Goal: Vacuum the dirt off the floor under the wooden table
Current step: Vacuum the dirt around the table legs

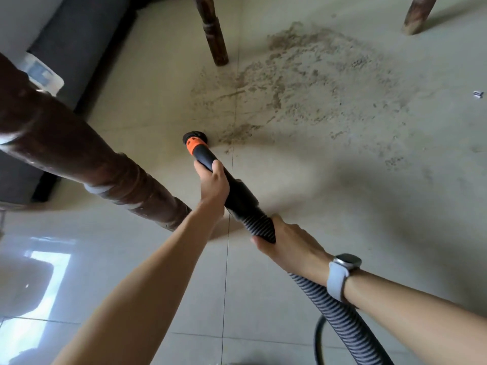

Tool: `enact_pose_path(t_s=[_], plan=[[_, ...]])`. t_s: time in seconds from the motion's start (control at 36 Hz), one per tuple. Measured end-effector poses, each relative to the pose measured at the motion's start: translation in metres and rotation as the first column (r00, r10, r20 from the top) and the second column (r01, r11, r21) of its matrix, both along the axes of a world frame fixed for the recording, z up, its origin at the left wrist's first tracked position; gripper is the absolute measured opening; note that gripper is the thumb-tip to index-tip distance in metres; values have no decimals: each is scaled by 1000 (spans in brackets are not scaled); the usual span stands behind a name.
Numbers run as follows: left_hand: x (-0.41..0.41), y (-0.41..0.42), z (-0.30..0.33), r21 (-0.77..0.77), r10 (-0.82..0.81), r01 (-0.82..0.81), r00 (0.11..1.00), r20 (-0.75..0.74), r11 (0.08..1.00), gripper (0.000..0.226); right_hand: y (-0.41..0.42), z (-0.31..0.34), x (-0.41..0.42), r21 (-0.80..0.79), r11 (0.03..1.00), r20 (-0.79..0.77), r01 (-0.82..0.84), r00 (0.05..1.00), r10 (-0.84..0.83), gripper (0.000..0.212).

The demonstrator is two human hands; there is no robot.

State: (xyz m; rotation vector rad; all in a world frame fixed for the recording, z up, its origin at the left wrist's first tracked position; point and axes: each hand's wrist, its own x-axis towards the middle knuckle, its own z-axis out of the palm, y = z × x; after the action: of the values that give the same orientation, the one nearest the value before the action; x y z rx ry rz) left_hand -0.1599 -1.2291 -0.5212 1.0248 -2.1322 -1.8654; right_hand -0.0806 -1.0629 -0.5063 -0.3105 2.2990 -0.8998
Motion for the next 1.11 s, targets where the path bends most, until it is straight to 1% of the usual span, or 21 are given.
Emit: enact_pose_path(t_s=[0.08, 0.17, 0.25, 0.33, 0.42, 0.53, 0.69, 0.78, 0.83, 0.94, 1.06, 1.11], plan=[[-23, -13, 7, 14, -54, 53, 998, 33, 998, 22, -21, -1, -15, -24, 998, 0, 64, 998, -64, 39], [-40, -22, 14, 2, -79, 79, 992, 95, 997, 35, -37, -4, -23, -62, 990, 17, 130, 991, -129, 38], [-43, -23, 16, 10, -103, 103, 989, 109, 995, 40, -40, -2, -24, -72, 987, 36, 141, 990, -139, 40], [-28, -16, 17, 19, -108, 107, 990, 87, 994, 37, -28, 3, -17, -65, 994, 63, 87, 995, -83, 41], [-5, -5, 15, 26, -112, 111, 993, 36, 993, 30, -10, 9, -1, -51, 998, 81, 29, 996, -25, 40], [21, 14, 15, 105, -103, 102, 995, -3, 989, 14, 11, 16, 20, -40, 999, 149, -12, 989, 17, 34], [40, 41, 22, 196, -72, 71, 997, -2, 978, 20, 34, 33, 27, -21, 998, 187, -64, 980, 66, 30], [41, 47, 23, 230, -64, 61, 998, 5, 971, 20, 42, 42, 28, 13, 998, 181, -63, 982, 59, 31], [39, 48, 23, 216, -79, 75, 997, 10, 974, 19, 43, 46, 27, 23, 999, 176, -44, 984, 39, 31], [30, 47, 22, 192, -101, 95, 995, 19, 977, 11, 41, 46, 26, 1, 1000, 180, 21, 983, -21, 32], [19, 42, 21, 200, -110, 107, 994, 4, 974, 16, 33, 41, 20, -10, 998, 178, 59, 982, -56, 30], [10, 37, 19, 196, -117, 115, 993, -3, 974, 12, 27, 40, 13, -10, 997, 169, 73, 983, -70, 27]])
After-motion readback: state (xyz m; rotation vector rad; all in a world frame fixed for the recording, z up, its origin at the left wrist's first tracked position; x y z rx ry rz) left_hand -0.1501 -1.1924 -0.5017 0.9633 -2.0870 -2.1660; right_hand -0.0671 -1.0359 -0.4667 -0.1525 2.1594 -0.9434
